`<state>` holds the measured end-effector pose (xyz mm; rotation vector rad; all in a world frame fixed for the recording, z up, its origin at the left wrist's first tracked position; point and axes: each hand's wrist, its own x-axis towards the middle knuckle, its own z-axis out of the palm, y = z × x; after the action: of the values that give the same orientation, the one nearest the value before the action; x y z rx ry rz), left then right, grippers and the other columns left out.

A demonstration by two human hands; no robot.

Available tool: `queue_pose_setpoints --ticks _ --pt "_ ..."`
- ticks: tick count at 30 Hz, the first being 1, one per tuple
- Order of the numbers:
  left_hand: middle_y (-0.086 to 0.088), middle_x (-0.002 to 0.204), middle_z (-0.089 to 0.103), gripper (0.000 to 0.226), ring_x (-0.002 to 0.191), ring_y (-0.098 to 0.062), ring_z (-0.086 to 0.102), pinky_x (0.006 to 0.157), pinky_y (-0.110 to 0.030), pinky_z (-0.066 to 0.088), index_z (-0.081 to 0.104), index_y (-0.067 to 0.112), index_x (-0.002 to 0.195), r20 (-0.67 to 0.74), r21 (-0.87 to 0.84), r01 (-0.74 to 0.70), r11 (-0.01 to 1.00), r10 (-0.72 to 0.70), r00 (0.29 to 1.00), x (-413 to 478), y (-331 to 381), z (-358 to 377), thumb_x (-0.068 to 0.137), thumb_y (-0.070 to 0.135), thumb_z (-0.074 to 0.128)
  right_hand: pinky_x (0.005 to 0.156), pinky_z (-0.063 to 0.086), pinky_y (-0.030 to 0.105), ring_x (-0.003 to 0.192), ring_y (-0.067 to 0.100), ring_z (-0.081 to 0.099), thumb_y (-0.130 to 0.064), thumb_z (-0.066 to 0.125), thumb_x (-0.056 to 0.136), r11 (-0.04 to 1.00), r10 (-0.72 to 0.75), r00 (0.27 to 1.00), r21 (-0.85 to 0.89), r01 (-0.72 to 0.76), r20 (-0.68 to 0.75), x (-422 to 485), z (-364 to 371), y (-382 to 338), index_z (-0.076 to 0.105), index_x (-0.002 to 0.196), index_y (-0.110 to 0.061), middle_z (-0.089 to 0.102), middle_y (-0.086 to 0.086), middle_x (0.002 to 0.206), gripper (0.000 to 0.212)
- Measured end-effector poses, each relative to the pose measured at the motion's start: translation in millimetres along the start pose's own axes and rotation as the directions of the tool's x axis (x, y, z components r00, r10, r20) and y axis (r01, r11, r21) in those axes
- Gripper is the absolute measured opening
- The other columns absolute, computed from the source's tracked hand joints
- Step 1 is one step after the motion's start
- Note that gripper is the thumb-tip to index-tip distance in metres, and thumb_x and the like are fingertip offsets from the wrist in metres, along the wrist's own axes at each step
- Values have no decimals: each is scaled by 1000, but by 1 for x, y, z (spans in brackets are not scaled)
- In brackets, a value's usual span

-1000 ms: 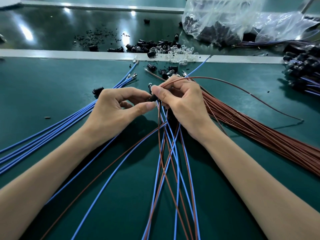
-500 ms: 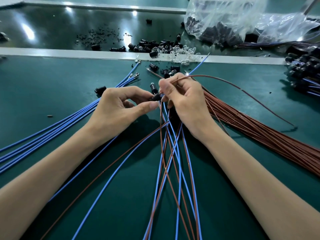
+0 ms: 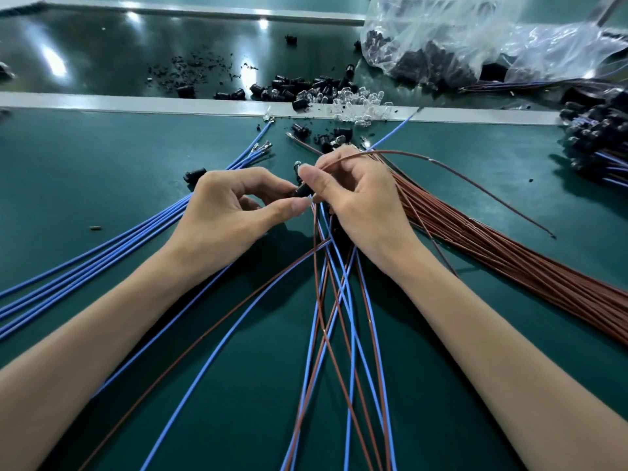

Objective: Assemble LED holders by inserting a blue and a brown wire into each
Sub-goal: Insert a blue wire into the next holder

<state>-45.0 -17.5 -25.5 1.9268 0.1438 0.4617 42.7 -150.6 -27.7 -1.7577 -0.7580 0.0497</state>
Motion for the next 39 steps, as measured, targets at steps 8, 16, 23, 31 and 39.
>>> queue_pose_setpoints --ticks 8,16,23,31,39 --pt "9 65 67 17 49 1 45 50 -10 37 71 26 77 -37 2 23 1000 -23 999 1 -3 -1 67 39 75 66 46 34 64 9 60 -21 52 97 984 74 993 167 -57 -94 2 2 0 50 81 -21 57 -4 77 16" --pt "12 60 65 15 48 2 45 49 -9 37 71 27 75 -15 27 27 999 -26 1000 0 -3 -1 68 40 75 63 44 36 64 12 60 -38 51 91 975 108 993 201 -95 -53 0 1 0 52 83 -24 59 -6 70 16" --pt "4 66 71 26 60 -12 57 56 -31 44 72 21 72 179 88 -6 996 -10 984 -4 0 0 67 46 71 71 48 26 64 1 56 -20 61 92 997 51 999 63 -51 9 1 -1 -1 58 71 -12 59 -7 70 23" --pt "3 69 72 28 66 -25 58 71 -56 49 71 19 74 119 31 36 999 -39 992 -3 2 -1 68 46 71 61 42 25 56 2 54 -24 51 98 978 90 996 193 -84 -20 0 -3 -4 60 77 -15 58 -10 64 25" --pt "1 71 72 26 67 -27 56 68 -57 47 72 21 78 124 12 5 1000 -7 992 -4 1 -1 70 46 73 62 45 21 64 4 57 -16 59 91 978 59 998 199 -63 26 -2 -3 -3 67 84 -10 63 -3 79 12"
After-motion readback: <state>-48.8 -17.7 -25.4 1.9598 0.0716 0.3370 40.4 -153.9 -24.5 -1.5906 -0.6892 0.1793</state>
